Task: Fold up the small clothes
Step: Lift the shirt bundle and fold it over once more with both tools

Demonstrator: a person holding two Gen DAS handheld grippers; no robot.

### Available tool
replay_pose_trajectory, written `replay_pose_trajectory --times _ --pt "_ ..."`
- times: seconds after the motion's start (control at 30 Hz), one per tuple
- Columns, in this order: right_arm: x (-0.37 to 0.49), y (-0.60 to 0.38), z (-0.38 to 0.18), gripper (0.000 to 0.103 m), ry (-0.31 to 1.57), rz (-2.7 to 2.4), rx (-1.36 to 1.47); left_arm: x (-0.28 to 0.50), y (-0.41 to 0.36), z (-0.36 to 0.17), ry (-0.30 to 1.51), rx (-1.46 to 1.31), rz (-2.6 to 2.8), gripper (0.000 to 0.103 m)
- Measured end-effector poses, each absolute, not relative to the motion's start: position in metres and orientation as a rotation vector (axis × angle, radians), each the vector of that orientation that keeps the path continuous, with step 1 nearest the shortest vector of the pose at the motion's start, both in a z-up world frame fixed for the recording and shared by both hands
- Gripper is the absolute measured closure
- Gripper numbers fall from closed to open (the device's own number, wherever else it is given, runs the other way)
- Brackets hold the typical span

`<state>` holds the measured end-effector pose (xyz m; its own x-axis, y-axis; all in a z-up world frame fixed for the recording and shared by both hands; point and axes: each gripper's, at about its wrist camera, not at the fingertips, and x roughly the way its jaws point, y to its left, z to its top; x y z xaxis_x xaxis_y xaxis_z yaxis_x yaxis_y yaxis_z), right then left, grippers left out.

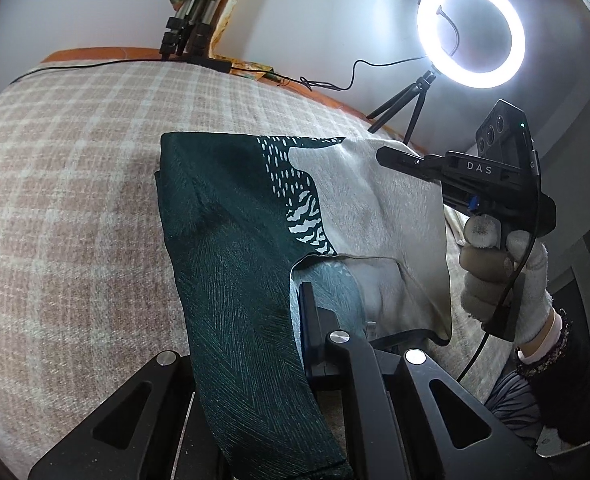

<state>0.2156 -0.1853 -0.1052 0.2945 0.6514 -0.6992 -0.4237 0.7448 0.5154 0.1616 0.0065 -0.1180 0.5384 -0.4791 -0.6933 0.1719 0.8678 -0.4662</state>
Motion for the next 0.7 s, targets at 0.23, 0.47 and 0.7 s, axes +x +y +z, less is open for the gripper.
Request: replay_pose_trajectory --times 0.23,0.47,0.7 --pt "0.229 -0.192 -0.123 0.081 1.139 0.680 0.230 0.161 0.017 -0.126 0.960 -0.415 -0.393 0.096" --pt "0.251 -0.245 -0.145 0.057 1.237 0.593 0.358 0.161 0.019 -0.130 0.972 -0.435 -0.391 0.097" --pt "0.258 -0.261 -0.168 0.057 1.295 0.765 0.505 0.163 0.021 -0.142 1.008 -0.482 -0.386 0.096"
